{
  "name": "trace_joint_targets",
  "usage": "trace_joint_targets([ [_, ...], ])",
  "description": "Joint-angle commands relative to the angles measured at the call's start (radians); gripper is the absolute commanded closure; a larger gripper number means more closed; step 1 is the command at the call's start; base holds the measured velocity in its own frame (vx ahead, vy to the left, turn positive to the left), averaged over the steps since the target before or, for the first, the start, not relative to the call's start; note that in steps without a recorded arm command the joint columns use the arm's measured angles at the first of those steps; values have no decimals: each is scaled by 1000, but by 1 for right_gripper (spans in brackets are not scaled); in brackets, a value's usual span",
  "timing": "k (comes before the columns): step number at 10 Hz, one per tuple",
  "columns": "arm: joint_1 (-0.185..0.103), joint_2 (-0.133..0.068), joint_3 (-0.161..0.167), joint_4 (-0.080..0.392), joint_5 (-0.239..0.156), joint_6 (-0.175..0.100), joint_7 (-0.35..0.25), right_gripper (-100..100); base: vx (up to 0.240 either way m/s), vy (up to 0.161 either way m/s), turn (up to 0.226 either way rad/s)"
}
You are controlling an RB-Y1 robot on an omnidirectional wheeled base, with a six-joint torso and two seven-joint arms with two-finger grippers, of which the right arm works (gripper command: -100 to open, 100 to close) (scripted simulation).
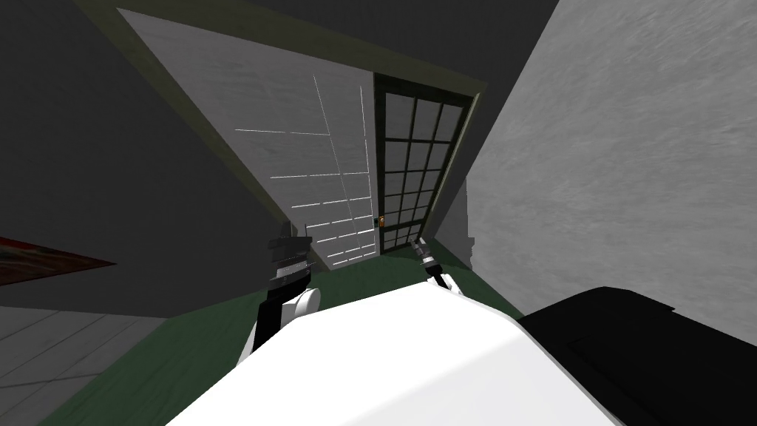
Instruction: Pull the door open
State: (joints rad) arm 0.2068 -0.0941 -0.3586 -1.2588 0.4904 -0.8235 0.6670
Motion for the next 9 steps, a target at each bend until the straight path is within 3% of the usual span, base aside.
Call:
trace_joint_targets([
  [1, -11, 4, -10, 34, 19, -12, 29, -100, 97, 39, -3],
  [9, -66, 15, -57, 188, 106, -58, 147, -100, 100, 39, -2],
])
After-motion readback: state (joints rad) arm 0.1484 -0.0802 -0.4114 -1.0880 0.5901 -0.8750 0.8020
